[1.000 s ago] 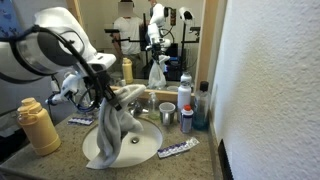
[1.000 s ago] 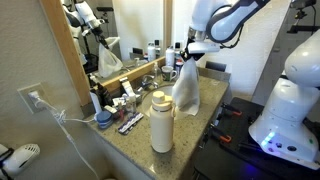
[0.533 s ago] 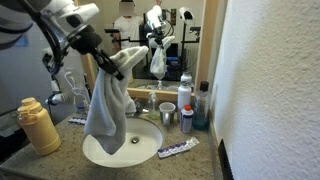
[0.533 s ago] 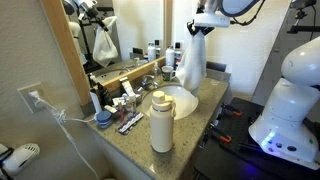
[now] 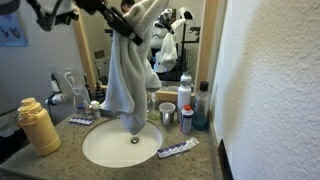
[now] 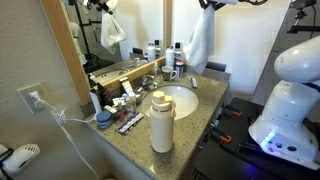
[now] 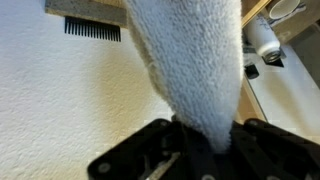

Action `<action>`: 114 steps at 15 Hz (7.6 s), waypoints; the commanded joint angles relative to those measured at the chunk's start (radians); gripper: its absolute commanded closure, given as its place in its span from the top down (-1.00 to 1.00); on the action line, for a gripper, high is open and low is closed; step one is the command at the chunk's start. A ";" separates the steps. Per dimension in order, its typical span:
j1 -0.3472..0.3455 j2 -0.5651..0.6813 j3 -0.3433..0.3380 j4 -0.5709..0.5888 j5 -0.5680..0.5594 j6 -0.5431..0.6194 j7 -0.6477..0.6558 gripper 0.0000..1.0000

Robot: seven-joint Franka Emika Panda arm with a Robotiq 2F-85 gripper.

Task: Take the towel hanging to the wall and use it to wipe the counter

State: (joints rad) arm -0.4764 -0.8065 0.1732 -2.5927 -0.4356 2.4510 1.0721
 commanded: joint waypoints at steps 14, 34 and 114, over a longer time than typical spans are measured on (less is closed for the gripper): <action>-0.097 -0.001 0.049 0.094 -0.196 0.028 0.062 -0.94; -0.010 0.349 -0.145 0.600 -0.717 -0.107 0.298 -0.94; 0.173 0.602 -0.415 0.760 -0.665 -0.180 0.285 1.00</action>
State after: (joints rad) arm -0.3149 -0.1648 -0.2455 -1.7998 -1.0970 2.2920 1.3422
